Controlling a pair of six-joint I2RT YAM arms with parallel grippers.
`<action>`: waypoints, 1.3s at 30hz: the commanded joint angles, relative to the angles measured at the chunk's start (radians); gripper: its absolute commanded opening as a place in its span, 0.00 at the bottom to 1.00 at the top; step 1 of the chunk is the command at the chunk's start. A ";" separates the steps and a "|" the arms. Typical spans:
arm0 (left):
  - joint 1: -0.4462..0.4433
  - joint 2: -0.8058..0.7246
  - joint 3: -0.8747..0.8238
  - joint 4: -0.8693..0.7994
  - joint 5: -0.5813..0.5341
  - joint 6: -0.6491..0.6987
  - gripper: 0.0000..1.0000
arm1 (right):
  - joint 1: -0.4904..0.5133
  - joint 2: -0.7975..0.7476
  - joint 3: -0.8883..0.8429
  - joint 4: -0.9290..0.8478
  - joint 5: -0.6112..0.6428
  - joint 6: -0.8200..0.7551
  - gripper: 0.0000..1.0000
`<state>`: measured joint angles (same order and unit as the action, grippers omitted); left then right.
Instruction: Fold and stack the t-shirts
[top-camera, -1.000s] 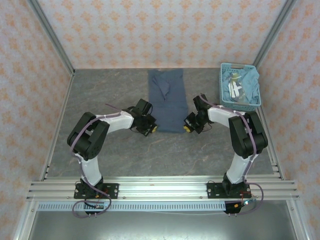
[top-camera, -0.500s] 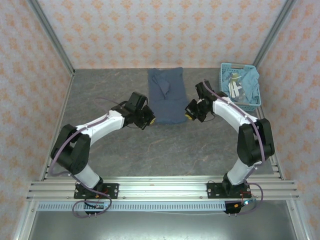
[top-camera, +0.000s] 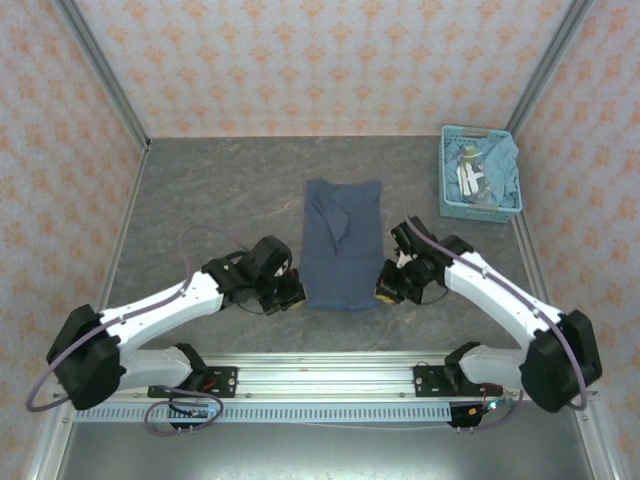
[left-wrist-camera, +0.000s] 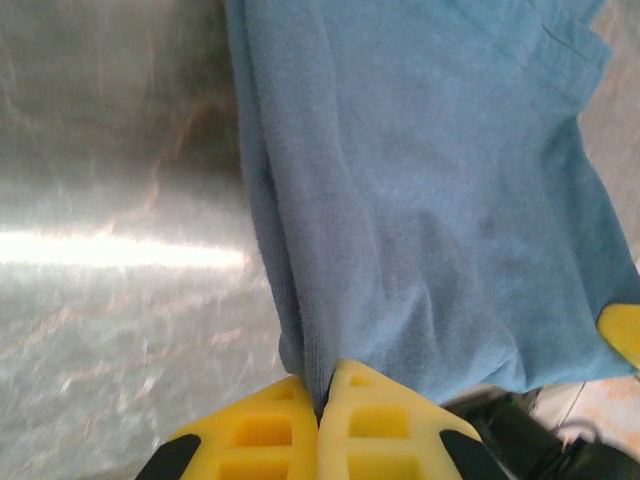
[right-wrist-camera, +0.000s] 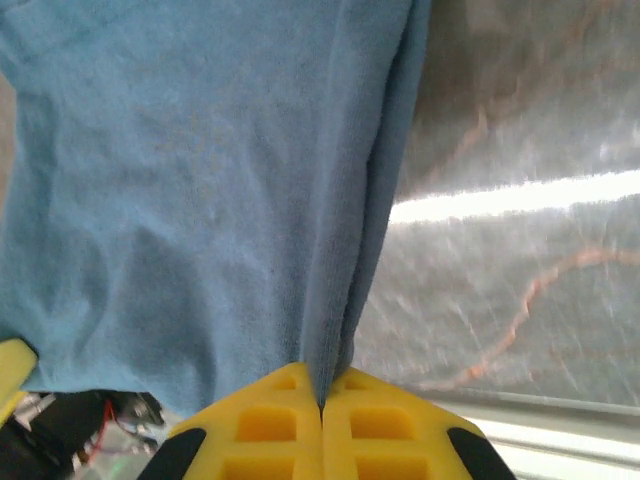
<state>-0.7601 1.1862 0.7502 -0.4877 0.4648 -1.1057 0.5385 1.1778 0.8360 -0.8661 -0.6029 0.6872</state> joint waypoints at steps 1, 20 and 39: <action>-0.075 -0.084 -0.027 -0.048 0.019 0.034 0.00 | 0.043 -0.115 -0.035 -0.122 -0.038 0.042 0.00; -0.118 -0.258 0.182 -0.055 -0.273 -0.129 0.00 | -0.008 -0.114 0.349 -0.319 0.005 0.232 0.00; 0.263 0.435 0.715 -0.196 -0.203 -0.029 0.00 | -0.307 0.488 0.646 -0.078 -0.023 0.202 0.00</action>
<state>-0.5571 1.5043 1.3804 -0.6319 0.2195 -1.1942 0.2607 1.5536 1.4296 -1.0039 -0.6262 0.8463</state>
